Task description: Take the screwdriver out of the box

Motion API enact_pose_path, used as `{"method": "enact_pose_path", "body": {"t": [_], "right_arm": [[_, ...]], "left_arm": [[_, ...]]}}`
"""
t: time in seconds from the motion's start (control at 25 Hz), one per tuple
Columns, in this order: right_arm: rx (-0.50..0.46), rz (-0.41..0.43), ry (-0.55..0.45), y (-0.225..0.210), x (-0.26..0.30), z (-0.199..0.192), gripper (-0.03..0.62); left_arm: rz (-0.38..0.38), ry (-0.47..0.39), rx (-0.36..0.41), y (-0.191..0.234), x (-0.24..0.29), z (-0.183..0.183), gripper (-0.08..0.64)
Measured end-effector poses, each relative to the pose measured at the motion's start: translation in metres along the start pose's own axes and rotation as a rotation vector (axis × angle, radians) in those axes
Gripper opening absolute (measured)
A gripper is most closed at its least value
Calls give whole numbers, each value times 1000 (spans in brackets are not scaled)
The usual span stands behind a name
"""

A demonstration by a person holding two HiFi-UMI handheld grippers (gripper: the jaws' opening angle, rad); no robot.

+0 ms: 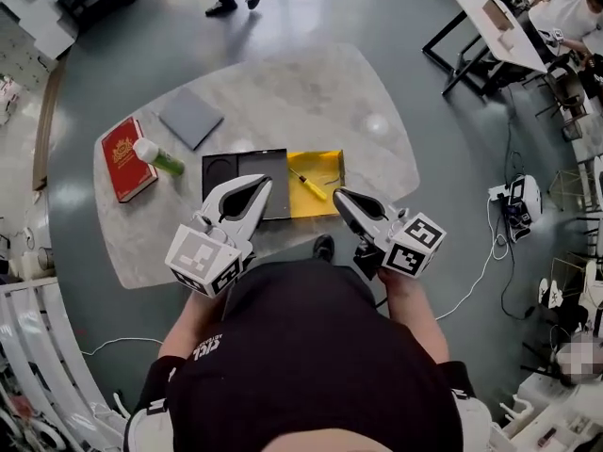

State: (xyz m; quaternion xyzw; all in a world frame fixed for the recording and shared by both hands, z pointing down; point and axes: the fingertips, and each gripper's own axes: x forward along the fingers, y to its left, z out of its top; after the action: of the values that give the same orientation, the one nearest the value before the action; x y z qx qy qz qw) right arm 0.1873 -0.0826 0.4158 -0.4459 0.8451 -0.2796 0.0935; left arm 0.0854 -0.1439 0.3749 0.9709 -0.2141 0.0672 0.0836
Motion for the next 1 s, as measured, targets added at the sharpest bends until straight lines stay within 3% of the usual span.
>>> {"method": "enact_pose_path", "body": {"t": [0.24, 0.36, 0.48, 0.8, 1.0], "right_arm": [[7, 98, 69, -24, -1, 6, 14], [-13, 126, 133, -32, 0, -4, 14], [-20, 134, 176, -37, 6, -17, 14], [-26, 113, 183, -41, 41, -14, 14], [-42, 37, 201, -57, 62, -19, 14]], "left_arm": [[118, -14, -94, 8, 19, -5, 3], [207, -8, -41, 17, 18, -8, 3], [250, 6, -18, 24, 17, -13, 3], [241, 2, -25, 47, 7, -15, 3], [183, -14, -53, 58, 5, -15, 3]]}}
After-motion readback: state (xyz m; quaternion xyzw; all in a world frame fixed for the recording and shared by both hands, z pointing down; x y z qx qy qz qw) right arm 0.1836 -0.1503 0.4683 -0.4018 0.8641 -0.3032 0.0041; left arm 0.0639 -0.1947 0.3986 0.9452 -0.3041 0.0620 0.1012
